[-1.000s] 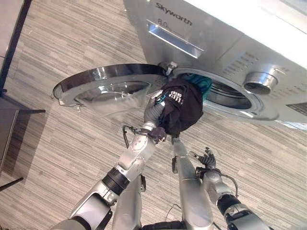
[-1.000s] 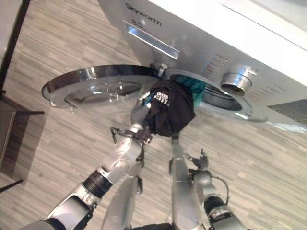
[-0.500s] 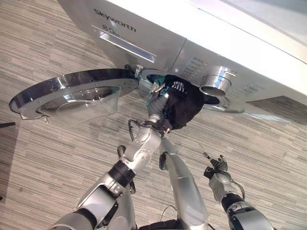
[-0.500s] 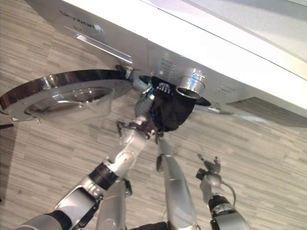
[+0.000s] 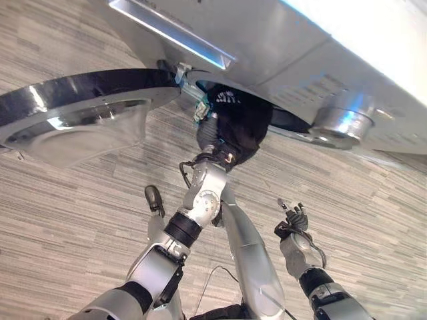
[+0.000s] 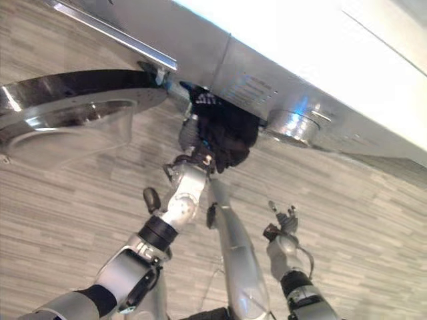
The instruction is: Grab the laundry basket,head to the washer,open it,put in the laundry and shut it.
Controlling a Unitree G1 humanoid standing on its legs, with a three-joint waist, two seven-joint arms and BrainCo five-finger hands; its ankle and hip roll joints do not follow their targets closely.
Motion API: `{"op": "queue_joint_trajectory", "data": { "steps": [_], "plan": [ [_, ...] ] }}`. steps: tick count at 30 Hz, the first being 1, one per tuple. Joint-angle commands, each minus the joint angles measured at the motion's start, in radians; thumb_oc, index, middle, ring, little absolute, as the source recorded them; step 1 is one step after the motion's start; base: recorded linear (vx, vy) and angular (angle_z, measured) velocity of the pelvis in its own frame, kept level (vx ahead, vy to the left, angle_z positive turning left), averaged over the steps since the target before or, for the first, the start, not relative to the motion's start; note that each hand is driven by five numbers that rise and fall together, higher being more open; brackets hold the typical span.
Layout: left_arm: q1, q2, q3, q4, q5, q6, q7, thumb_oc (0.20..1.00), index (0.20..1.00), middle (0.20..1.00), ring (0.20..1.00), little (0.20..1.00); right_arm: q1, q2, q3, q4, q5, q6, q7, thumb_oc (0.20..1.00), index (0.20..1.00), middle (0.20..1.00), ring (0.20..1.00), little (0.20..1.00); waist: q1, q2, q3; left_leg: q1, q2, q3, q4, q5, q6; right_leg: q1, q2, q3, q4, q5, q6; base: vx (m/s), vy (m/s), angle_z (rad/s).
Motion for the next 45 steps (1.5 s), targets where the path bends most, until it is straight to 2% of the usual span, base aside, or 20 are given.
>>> {"op": "queue_joint_trajectory", "data": {
  "steps": [1, 5, 10, 15, 20, 24, 26, 28, 32, 34, 37, 39, 41, 42, 43, 44, 45],
  "plan": [
    [-0.052, -0.024, -0.021, -0.08, 0.001, -0.05, 0.001, 0.2, 0.2, 0.2, 0.2, 0.2, 0.027, 0.006, 0.012, -0.075, 0.034, -0.043, 0.0, 1.0, 1.0, 1.0, 1.0, 1.0, 0.011, -0.035, -0.003, 0.01, 0.065, -0.015, 0.123, -0.15, -0.004, -0.057, -0.078, 0.085, 0.187, -0.16, 0.053, 0.03, -0.023, 0.21],
    [-0.176, -0.061, -0.002, -0.01, 0.007, -0.078, 0.041, 0.2, 0.2, 0.2, 0.2, 0.2, 0.014, -0.014, 0.051, -0.128, 0.028, -0.061, -0.004, 1.0, 1.0, 1.0, 1.0, 1.0, -0.009, -0.048, -0.004, 0.015, 0.079, -0.02, 0.078, -0.138, -0.009, -0.098, -0.063, 0.084, 0.219, -0.184, 0.049, 0.06, -0.051, 0.01],
    [-0.28, -0.092, 0.003, 0.027, 0.012, -0.105, 0.066, 0.2, 0.2, 0.2, 0.2, 0.2, 0.031, -0.048, 0.038, -0.141, 0.013, -0.065, -0.015, 1.0, 1.0, 1.0, 1.0, 1.0, -0.028, -0.051, -0.007, 0.027, 0.1, -0.019, 0.023, -0.117, -0.022, -0.125, -0.049, 0.074, 0.246, -0.205, 0.049, 0.06, -0.077, -0.01],
    [-0.379, -0.115, 0.021, 0.073, -0.003, -0.132, 0.085, 0.2, 0.2, 0.2, 0.2, 0.2, 0.071, -0.074, 0.005, -0.152, 0.016, -0.08, -0.03, 1.0, 1.0, 1.0, 1.0, 1.0, -0.048, -0.042, -0.031, 0.036, 0.121, -0.007, -0.032, -0.078, -0.044, -0.157, -0.031, 0.062, 0.278, -0.228, 0.046, 0.06, -0.067, 0.0],
    [-0.489, -0.179, 0.034, 0.15, -0.118, -0.151, 0.07, 0.2, 0.2, 0.2, 0.2, 0.2, 0.099, -0.079, -0.002, -0.129, 0.019, -0.075, -0.046, 1.0, 1.0, 1.0, 1.0, 1.0, -0.072, -0.037, -0.068, 0.046, 0.147, 0.014, -0.069, -0.053, -0.064, -0.189, -0.004, 0.056, 0.293, -0.239, 0.048, 0.06, -0.067, 0.01],
    [-0.547, -0.219, 0.038, 0.177, -0.149, -0.178, 0.076, 0.2, 0.2, 0.2, 0.2, 0.2, 0.123, -0.085, -0.016, -0.099, 0.012, -0.07, -0.081, 1.0, 1.0, 1.0, 1.0, 1.0, -0.086, -0.027, -0.081, 0.051, 0.158, 0.029, -0.069, -0.053, -0.071, -0.2, 0.002, 0.059, 0.303, -0.246, 0.047, 0.02, -0.016, -0.02],
    [-0.555, -0.25, 0.002, 0.123, -0.137, -0.209, 0.082, 0.2, 0.2, 0.2, 0.2, 0.2, 0.163, -0.087, -0.039, -0.069, 0.038, -0.091, -0.114, 1.0, 1.0, 1.0, 1.0, 1.0, -0.091, -0.016, -0.086, 0.06, 0.161, 0.045, -0.069, -0.042, -0.074, -0.203, 0.007, 0.061, 0.31, -0.249, 0.044, 0.03, -0.046, -0.08],
    [-0.527, -0.265, -0.04, 0.057, -0.088, -0.208, 0.086, 0.2, 0.2, 0.2, 0.2, 0.2, 0.203, -0.101, -0.061, -0.059, 0.065, -0.107, -0.109, 1.0, 1.0, 1.0, 1.0, 1.0, -0.092, -0.011, -0.085, 0.065, 0.161, 0.051, -0.068, -0.032, -0.076, -0.2, 0.012, 0.059, 0.302, -0.246, 0.043, 0.01, -0.038, -0.12],
    [-0.434, -0.293, -0.118, -0.034, -0.085, -0.215, 0.057, 0.2, 0.2, 0.2, 0.2, 0.2, 0.237, -0.1, -0.066, -0.067, 0.1, -0.137, -0.12, 1.0, 1.0, 1.0, 1.0, 1.0, -0.083, -0.007, -0.077, 0.066, 0.163, 0.064, -0.06, -0.019, -0.079, -0.197, 0.016, 0.062, 0.292, -0.239, 0.044, -0.01, -0.029, -0.1],
    [-0.361, -0.287, -0.188, -0.086, -0.103, -0.186, 0.009, 0.2, 0.2, 0.2, 0.2, 0.2, 0.255, -0.082, -0.056, -0.107, 0.111, -0.155, -0.133, 1.0, 1.0, 1.0, 1.0, 1.0, -0.083, -0.019, -0.072, 0.068, 0.168, 0.088, -0.021, -0.031, -0.074, -0.197, 0.028, 0.075, 0.286, -0.228, 0.042, -0.03, -0.02, -0.11],
    [-0.333, -0.285, -0.231, -0.091, -0.104, -0.19, 0.005, 0.2, 0.2, 0.2, 0.2, 0.2, 0.274, -0.097, -0.043, -0.187, 0.073, -0.162, -0.148, 1.0, 1.0, 1.0, 1.0, 1.0, -0.092, -0.039, -0.066, 0.045, 0.18, 0.109, 0.07, -0.058, -0.069, -0.199, 0.04, 0.091, 0.282, -0.222, 0.036, -0.03, -0.038, -0.11],
    [-0.344, -0.282, -0.235, -0.087, -0.106, -0.194, 0.005, 0.2, 0.2, 0.2, 0.2, 0.2, 0.279, -0.112, -0.043, -0.213, 0.056, -0.165, -0.159, 1.0, 1.0, 1.0, 1.0, 1.0, -0.099, -0.049, -0.065, 0.042, 0.18, 0.113, 0.088, -0.072, -0.067, -0.196, 0.046, 0.099, 0.28, -0.216, 0.036, -0.03, 0.006, -0.24],
    [-0.413, -0.265, -0.21, -0.051, -0.099, -0.221, 0.035, 0.2, 0.2, 0.2, 0.2, 0.2, 0.291, -0.131, -0.057, -0.246, 0.039, -0.17, -0.169, 1.0, 1.0, 1.0, 1.0, 1.0, -0.126, -0.068, -0.074, 0.06, 0.188, 0.129, 0.09, -0.098, -0.062, -0.188, 0.052, 0.112, 0.276, -0.205, 0.041, -0.03, 0.036, -0.18],
    [-0.476, -0.248, -0.163, -0.02, -0.069, -0.258, 0.087, 0.2, 0.2, 0.2, 0.2, 0.2, 0.303, -0.148, -0.069, -0.252, 0.03, -0.172, -0.179, 1.0, 1.0, 1.0, 1.0, 1.0, -0.14, -0.072, -0.083, 0.079, 0.195, 0.148, 0.079, -0.111, -0.061, -0.187, 0.055, 0.121, 0.276, -0.2, 0.048, -0.01, 0.02, -0.18],
    [-0.557, -0.226, -0.116, 0.036, -0.039, -0.279, 0.138, 0.611, 0.611, 0.611, 0.611, 0.611, 0.305, -0.164, -0.08, -0.242, 0.014, -0.176, -0.197, 1.0, 1.0, 1.0, 1.0, 1.0, -0.153, -0.074, -0.094, 0.093, 0.201, 0.159, 0.071, -0.115, -0.061, -0.191, 0.059, 0.125, 0.281, -0.2, 0.051, 0.0, 0.013, -0.19],
    [-0.559, -0.226, -0.115, 0.037, -0.039, -0.279, 0.137, 1.0, 1.0, 1.0, 1.0, 1.0, 0.304, -0.165, -0.08, -0.242, 0.014, -0.176, -0.197, 1.0, 1.0, 1.0, 1.0, 1.0, -0.154, -0.073, -0.094, 0.094, 0.201, 0.159, 0.071, -0.115, -0.061, -0.191, 0.059, 0.125, 0.281, -0.2, 0.051, 0.01, 0.0, -0.14],
    [-0.61, -0.192, -0.09, 0.099, -0.035, -0.266, 0.133, 1.0, 1.0, 1.0, 1.0, 1.0, 0.293, -0.182, -0.095, -0.204, -0.014, -0.173, -0.206, 1.0, 1.0, 1.0, 1.0, 1.0, -0.166, -0.069, -0.11, 0.104, 0.203, 0.162, 0.057, -0.118, -0.061, -0.188, 0.057, 0.122, 0.27, -0.2, 0.054, 0.01, -0.01, -0.05]
  ]
}}
